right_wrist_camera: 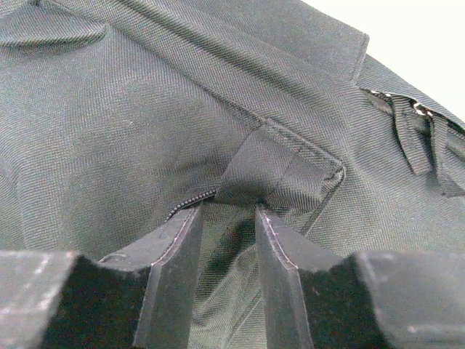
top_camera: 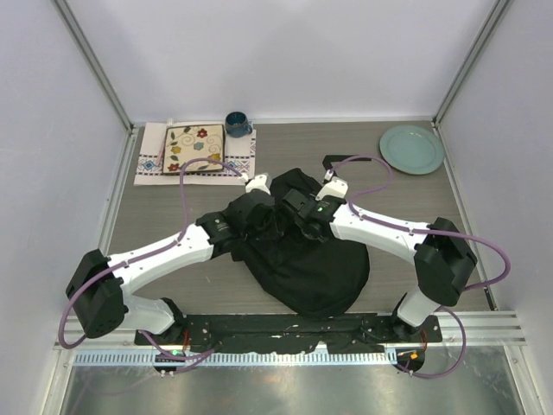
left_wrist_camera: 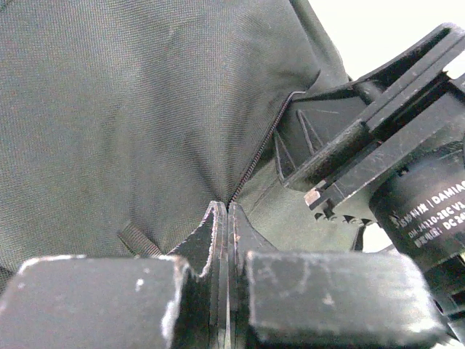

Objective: Pack the student bag
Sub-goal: Place the personal item in the student bag.

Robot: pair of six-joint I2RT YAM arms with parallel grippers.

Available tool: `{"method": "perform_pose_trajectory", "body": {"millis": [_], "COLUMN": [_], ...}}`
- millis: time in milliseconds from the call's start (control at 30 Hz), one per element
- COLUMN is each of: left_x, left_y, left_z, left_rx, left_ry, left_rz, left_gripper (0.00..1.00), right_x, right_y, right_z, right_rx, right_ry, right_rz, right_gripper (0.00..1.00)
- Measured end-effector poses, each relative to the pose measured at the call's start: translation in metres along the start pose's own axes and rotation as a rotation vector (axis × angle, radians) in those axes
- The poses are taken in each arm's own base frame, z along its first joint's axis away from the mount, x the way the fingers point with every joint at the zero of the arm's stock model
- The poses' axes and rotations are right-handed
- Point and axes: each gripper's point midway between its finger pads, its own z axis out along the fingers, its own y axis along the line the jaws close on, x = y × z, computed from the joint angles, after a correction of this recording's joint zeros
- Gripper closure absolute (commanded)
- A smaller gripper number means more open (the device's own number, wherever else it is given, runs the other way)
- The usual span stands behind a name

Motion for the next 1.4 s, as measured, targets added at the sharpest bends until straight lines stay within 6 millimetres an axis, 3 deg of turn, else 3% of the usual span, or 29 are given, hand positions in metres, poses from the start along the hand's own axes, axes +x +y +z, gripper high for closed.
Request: {"method": "perform_pose_trajectory", "body": {"millis": [333, 567, 767, 833, 900, 1000, 1300, 1400], "left_x": [0.001, -0.001, -0.001, -0.001, -0.001, -0.002, -0.004, -0.004], "left_y": [-0.001, -0.003, -0.003, -0.003, -0.003, -0.003, -0.003, -0.003], "left_z": [0.002, 0.001, 0.001, 0.001, 0.001, 0.0, -0.001, -0.001], "left_rx": [0.06, 0.077, 0.077, 0.077, 0.077, 0.079, 0.078, 0.078], "left_ry": [-0.054, -0.068, -0.069, -0.068, -0.069, -0.072, -0.08, -0.08], "left_rz": [-0.073, -0.084, -0.083, -0.082, -0.081, -0.081, -0.083, -0.083], "left_gripper": [1.0, 1.0, 1.0, 1.0, 1.0, 1.0, 1.0, 1.0], "right_x": [0.001, -0.002, -0.001, -0.001, -0.004, -0.004, 0.006, 0.005], "right_y": [0.002, 0.005, 0.006, 0.005, 0.004, 0.002, 0.011, 0.014], "right_z": [0.007, 0.011, 0.011, 0.008, 0.003, -0.007, -0.018, -0.018], "right_rx": [-0.034, -0.052, -0.067, -0.087, -0.121, -0.182, -0.318, -0.331], "right_ry": [0.065, 0.098, 0.104, 0.105, 0.106, 0.12, 0.176, 0.168], "right_rz": [0.07, 0.091, 0.077, 0.075, 0.09, 0.108, 0.139, 0.134], "right_gripper": [0.69, 1.0, 1.0, 0.95, 0.77, 0.67, 0.48, 0.46]}}
